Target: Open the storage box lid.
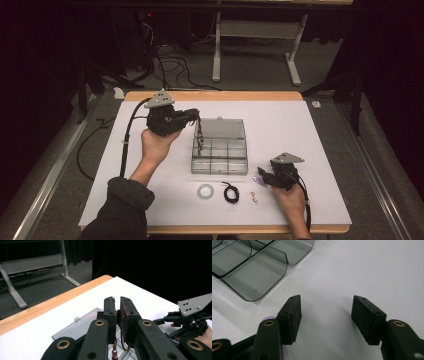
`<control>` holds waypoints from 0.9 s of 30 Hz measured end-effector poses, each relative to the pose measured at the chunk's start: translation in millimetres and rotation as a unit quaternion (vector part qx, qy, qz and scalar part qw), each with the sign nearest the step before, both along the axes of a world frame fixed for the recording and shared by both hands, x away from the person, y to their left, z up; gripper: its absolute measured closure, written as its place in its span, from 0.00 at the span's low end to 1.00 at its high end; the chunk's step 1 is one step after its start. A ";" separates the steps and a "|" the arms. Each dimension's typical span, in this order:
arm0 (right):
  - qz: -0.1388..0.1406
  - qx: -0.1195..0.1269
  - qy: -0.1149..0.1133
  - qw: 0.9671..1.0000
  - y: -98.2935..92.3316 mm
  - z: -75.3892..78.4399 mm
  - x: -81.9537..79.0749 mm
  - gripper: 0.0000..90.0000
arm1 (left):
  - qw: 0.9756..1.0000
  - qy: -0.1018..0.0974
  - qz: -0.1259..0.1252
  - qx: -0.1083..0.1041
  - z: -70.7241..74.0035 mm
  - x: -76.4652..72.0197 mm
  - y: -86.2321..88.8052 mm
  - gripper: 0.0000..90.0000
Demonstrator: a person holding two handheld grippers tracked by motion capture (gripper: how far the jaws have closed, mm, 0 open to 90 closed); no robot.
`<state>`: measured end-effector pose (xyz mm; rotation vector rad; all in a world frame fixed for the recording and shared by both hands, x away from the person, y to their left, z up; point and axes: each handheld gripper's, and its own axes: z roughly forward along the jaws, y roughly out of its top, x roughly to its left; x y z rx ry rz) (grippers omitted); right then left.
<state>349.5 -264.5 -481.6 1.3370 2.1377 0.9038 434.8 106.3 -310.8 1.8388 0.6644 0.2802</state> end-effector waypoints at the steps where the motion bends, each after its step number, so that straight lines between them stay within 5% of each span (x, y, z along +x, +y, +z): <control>1: 0.000 0.000 0.000 1.000 0.0 0.0 0.0 0.47 | 1.000 0.003 -0.001 0.001 -1.4 0.5 0.0 0.94; 27: -0.001 0.000 -0.001 1.000 0.2 0.0 -0.1 0.47 | 0.999 0.030 0.011 0.025 -35.0 6.5 -0.8 0.93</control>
